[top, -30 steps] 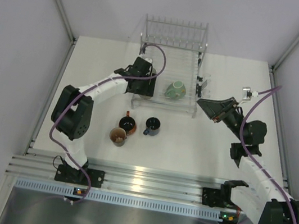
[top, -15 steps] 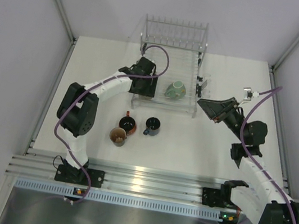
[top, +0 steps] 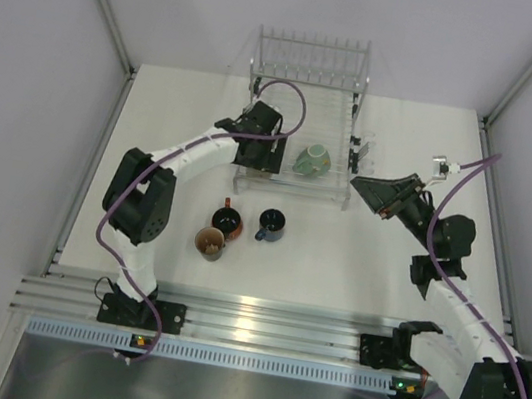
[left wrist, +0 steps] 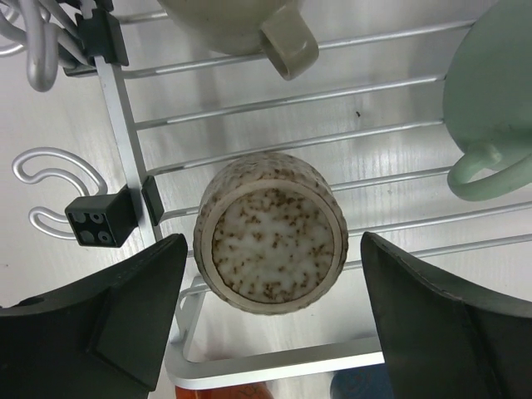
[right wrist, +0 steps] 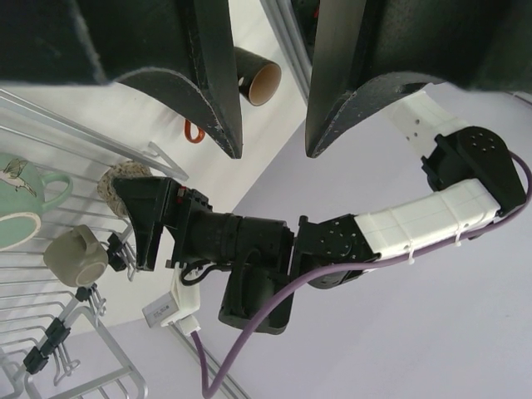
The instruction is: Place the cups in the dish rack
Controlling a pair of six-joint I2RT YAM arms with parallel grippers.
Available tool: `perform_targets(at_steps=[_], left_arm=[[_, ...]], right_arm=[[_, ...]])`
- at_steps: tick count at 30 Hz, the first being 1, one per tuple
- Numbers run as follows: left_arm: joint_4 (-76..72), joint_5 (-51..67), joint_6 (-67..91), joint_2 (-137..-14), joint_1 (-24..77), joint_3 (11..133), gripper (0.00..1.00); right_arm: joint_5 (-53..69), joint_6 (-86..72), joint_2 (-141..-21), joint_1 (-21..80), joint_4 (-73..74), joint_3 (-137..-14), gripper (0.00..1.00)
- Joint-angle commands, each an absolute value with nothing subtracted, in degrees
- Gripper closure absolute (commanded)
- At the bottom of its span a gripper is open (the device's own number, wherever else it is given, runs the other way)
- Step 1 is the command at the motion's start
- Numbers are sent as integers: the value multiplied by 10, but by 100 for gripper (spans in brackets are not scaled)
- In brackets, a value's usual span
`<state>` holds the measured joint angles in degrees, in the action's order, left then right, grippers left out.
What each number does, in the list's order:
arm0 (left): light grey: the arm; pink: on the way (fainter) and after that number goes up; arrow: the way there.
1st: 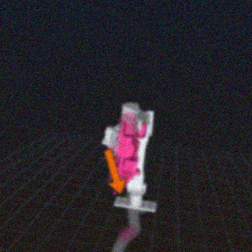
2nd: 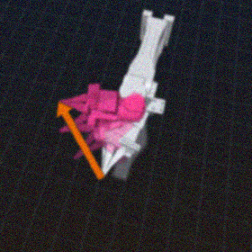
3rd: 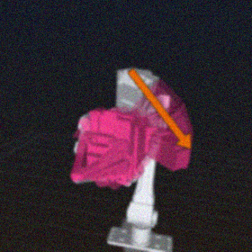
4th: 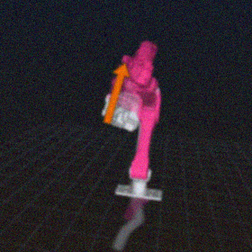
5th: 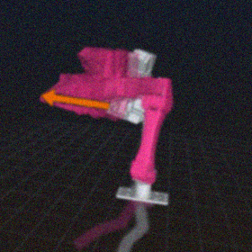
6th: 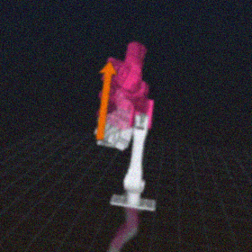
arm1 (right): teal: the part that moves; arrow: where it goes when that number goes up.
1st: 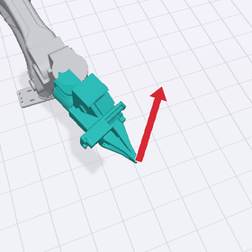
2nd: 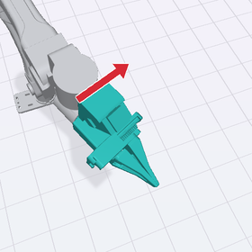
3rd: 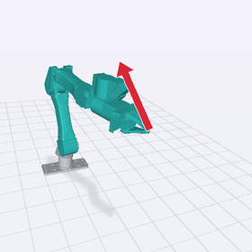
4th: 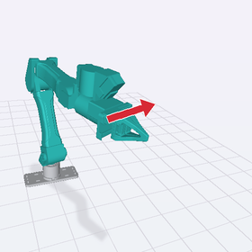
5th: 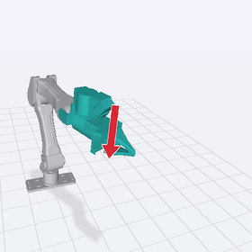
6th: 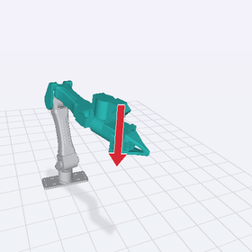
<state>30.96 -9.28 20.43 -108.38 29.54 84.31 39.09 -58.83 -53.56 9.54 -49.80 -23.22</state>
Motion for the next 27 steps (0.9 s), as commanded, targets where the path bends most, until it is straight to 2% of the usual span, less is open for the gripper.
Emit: perform_targets(at_steps=[1,10,16,19,23,27], left_arm=[[305,-111,195,-1068,302,875,9],[304,-144,195,-1040,308,882,6],[301,-202,197,-956,321,891,7],[276,-210,210,-893,322,857,7],[142,-148,194,-806,322,752,5],[118,-47,190,-764,318,698,2]], right_arm=[[396,-576,-522,83,-514,-235,63],[396,-560,-512,83,-490,-240,63],[367,-468,-481,84,-345,-268,62],[325,-412,-474,102,-260,-290,62],[229,-331,-493,169,-145,-347,62],[129,-276,-552,288,-76,-399,62]])
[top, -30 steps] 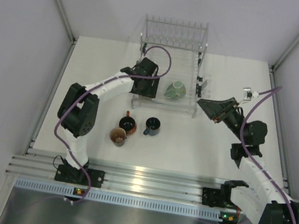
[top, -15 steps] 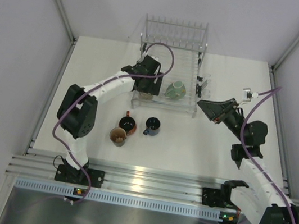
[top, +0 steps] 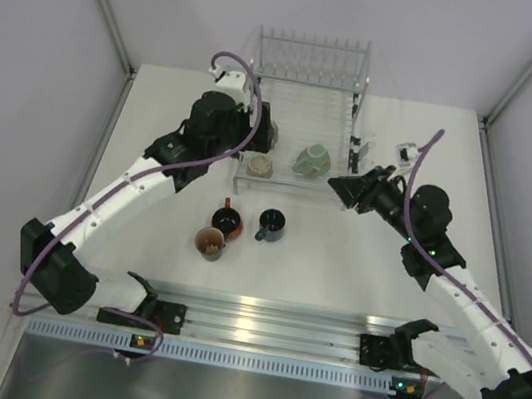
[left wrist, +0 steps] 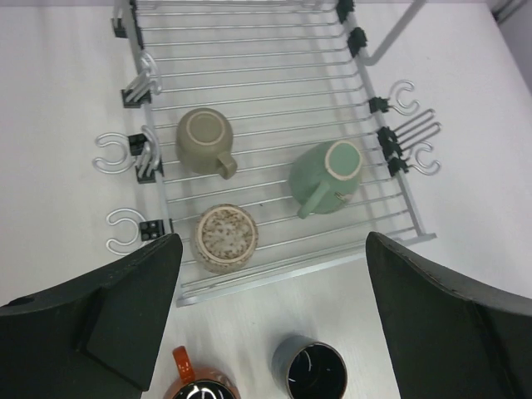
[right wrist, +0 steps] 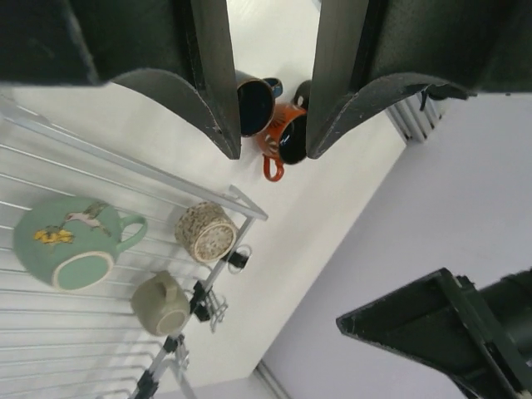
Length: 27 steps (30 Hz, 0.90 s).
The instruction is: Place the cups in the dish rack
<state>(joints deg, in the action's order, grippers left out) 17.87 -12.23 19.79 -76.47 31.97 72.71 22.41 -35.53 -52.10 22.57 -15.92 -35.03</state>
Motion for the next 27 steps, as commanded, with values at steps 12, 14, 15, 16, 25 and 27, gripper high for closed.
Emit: perform_targets(at_steps=[12,14,15,16,25,27], left_arm=[[67,126,213,-646,273,584,2],[75,127,211,-638,266,578,2],[74,127,211,-635,265,570,2],[74,126,210,-628,262,566,2],[83,132,199,-616,254,555,2],[83,133,197,-613,252,554,2]], right_arm=[[-48,-224,-751,461,66,-521,62],[-66,-218,-778,473,78,-539,62],[-73,-216,-787,483,91,-544,63],[-87,-214,-802,489,97,-549,63],[-102,-209,-873,513,120,-594,64],[-101,-208,-882,518,124,-599,64]])
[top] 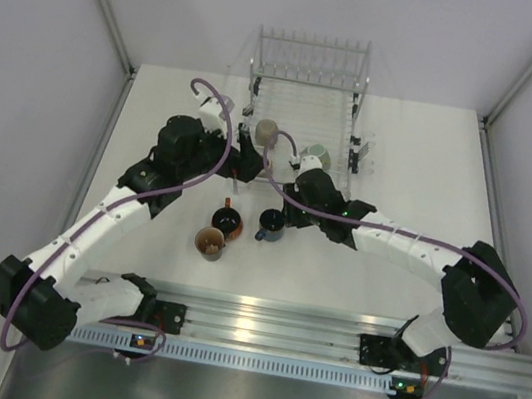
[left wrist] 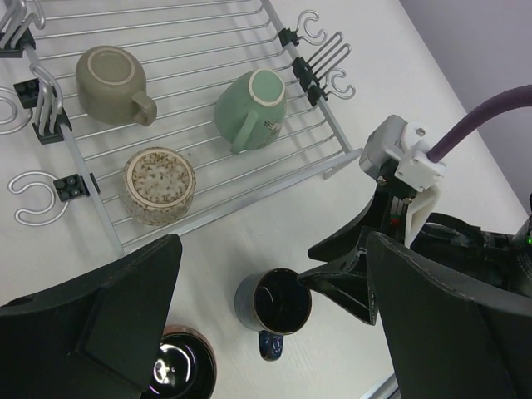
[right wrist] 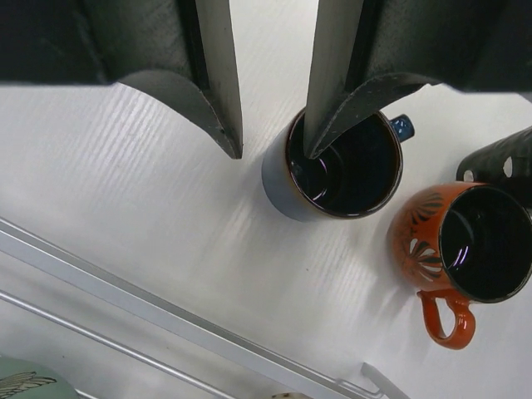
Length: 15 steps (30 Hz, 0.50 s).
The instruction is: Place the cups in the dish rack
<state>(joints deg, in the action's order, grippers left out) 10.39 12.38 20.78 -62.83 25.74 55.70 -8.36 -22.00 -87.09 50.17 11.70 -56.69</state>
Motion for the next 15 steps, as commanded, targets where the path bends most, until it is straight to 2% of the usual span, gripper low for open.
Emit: perform_targets(at_steps=[1,10,13,15], left_arm=[[82,134,197,-613,251,554,2],[78,139,198,-613,244,543,2],[76,136,200,-609,243,540,2],[77,134,200,-605,243,540,2]], right_arm=[[-98,-208,-889,519,123,-600,64],[-86,-207,-939,526,128,-620,66],[-84,-207,-959,527,137,-625,71],[-82,-207,-968,527,144,-628,83]])
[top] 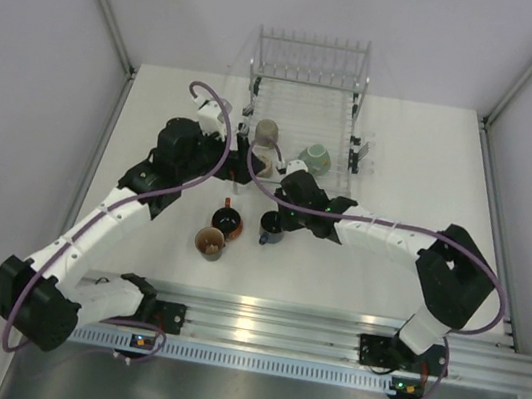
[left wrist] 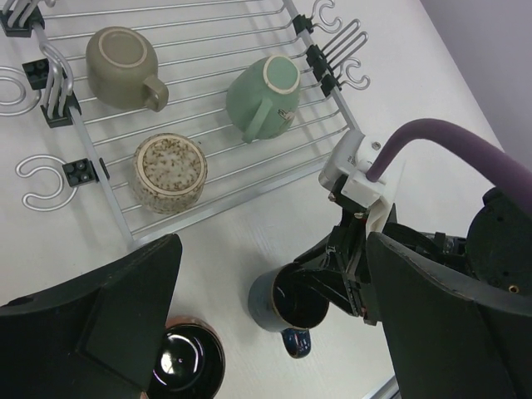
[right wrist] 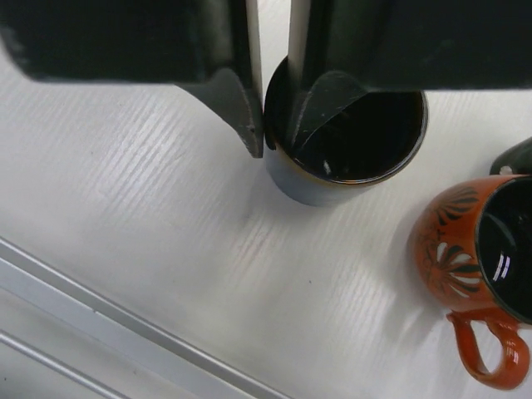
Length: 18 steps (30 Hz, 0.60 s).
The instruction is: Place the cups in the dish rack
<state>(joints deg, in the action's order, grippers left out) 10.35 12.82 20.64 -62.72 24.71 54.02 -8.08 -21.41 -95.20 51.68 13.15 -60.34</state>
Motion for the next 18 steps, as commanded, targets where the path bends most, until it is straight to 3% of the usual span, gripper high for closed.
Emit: perform_targets(at_steps=[1,2,4,11,14,18], left_arm=[[78,134,200,-604,243,540,2],[79,133,198,-601,243,539,2],[90,131,193,-602,242,546,2],[143,70,203,-588,240,562,2],[179,6,224,-573,236,568,2],[164,27,260,-537,213,546,2]], right_arm=[[-82,-207,-967,527,147,-626,88],[-83,-207,-964,527,148,-624,96],[-96,-209,-955,527,157,-618,100],[-141,-207,-877,525,220,-595,100],[-144,-206,-803,506,234,-571,100],[-98,-207,-647,439,215,-530,100]])
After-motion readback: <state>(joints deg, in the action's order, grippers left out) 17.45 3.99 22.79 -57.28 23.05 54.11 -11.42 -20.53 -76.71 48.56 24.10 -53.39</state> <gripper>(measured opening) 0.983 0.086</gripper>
